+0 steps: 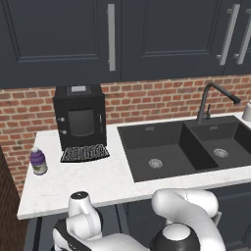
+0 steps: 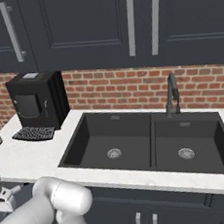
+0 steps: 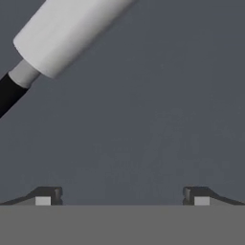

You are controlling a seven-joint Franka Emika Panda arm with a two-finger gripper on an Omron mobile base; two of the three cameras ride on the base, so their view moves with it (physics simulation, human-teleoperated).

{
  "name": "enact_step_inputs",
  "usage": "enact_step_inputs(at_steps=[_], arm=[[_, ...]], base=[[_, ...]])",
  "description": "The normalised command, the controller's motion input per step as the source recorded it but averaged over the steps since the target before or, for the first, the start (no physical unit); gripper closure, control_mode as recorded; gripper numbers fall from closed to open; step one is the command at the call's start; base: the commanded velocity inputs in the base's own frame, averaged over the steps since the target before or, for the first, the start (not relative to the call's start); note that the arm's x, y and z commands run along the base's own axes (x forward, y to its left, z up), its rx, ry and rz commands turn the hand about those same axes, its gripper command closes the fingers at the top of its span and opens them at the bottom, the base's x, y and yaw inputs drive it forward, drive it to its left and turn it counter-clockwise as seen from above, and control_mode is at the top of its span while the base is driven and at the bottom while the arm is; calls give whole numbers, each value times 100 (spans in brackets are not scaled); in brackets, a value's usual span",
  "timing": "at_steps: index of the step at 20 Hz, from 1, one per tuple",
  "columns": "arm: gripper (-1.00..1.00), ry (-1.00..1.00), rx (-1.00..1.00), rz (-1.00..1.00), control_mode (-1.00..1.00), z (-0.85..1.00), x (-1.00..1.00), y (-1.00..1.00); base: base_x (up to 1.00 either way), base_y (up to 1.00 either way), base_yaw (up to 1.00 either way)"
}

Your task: Pick the rolling pin from the drawer and place it on the counter.

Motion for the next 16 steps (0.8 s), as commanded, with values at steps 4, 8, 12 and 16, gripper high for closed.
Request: enact_step_inputs(at_steps=[4,8,12,16], arm=[[-100,0,0,0,-100,-17,0,0],[-100,0,0,0,-100,-20,0,0],[-100,0,0,0,-100,-15,-8,0],[-100,0,0,0,-100,-15,-46,0]], base=[[0,0,0],[0,0,0],[0,0,0],[0,0,0]])
